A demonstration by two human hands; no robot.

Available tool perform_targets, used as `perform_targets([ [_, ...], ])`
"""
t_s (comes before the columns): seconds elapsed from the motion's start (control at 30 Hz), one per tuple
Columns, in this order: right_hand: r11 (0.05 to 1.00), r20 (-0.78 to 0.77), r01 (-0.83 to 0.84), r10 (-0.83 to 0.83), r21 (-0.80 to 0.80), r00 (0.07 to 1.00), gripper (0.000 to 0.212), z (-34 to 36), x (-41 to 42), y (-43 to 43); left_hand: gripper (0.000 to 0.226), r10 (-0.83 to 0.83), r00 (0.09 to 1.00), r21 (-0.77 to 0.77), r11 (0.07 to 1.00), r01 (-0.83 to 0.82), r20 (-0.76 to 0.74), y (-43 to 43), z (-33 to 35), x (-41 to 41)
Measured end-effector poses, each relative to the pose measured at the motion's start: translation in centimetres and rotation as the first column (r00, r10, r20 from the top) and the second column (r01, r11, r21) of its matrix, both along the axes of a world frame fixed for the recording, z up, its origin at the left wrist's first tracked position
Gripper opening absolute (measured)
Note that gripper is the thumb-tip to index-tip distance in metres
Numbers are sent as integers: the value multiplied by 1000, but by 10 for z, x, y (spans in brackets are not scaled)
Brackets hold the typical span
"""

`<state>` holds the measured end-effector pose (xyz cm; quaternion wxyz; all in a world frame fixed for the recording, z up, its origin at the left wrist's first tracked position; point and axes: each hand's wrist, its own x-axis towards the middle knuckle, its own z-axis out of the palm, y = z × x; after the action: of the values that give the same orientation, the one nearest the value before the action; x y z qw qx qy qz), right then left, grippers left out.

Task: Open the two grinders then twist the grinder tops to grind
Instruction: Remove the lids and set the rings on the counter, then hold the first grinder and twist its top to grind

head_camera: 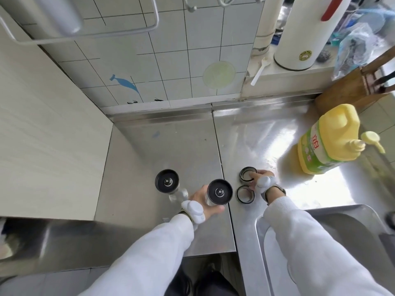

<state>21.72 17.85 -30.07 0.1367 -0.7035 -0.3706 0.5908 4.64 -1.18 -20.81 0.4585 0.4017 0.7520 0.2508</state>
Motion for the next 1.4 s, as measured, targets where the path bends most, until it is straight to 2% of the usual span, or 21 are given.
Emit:
perform_targets([
  [0.03,1000,-9,3,-3,-5,1000,44,-27,4,7,49,-10,1000,-1,1000,10,-4,0,0,2],
  [0.07,1000,-5,3,-3,-11,1000,37,-26,3,5,44,-17,1000,-9,1000,17,-16,0,0,4],
  [0.17,1000,19,14,-14,13,1000,24,12,-6,-13,34,5,1000,-15,1000,-5,-27,-1,0,10],
  [0.2,1000,23,8,-9,7,1000,26,8,-6,-13,33,15,999,-20,1000,-16,-43,-1,0,10],
  [0.33,998,-14,65,-65,-14,998,53,-27,11,-10,27,93,992,-14,995,-95,-83,1,7,20],
  [0.47,992,5,125,-125,14,992,28,-4,21,-21,21,172,983,15,985,-172,-62,-2,8,25],
  [0.6,998,32,21,-23,61,999,19,11,24,-22,21,189,980,40,982,-187,-67,-3,9,25],
  [0.77,991,2,-113,114,76,994,15,73,7,-34,27,130,992,105,986,-130,6,5,33,22],
  [0.9,969,-43,-204,212,136,976,16,125,-17,-39,47,102,995,230,968,-100,6,14,68,16],
  [1.0,956,-100,-246,264,162,959,14,160,-36,-44,45,89,995,319,945,-67,-55,19,101,12],
  [1.13,883,-71,-341,382,322,922,11,226,-70,-50,47,95,967,427,904,16,-237,21,147,-4],
  [1.23,825,-68,-365,433,432,899,23,280,-95,-55,45,123,940,465,884,42,-319,20,174,-14],
  [1.3,788,-84,-363,460,497,884,27,314,-110,-63,52,148,931,475,879,31,-333,16,190,-23],
  [1.4,761,-123,-332,471,557,874,25,349,-126,-71,66,171,952,499,867,-22,-254,8,207,-34],
])
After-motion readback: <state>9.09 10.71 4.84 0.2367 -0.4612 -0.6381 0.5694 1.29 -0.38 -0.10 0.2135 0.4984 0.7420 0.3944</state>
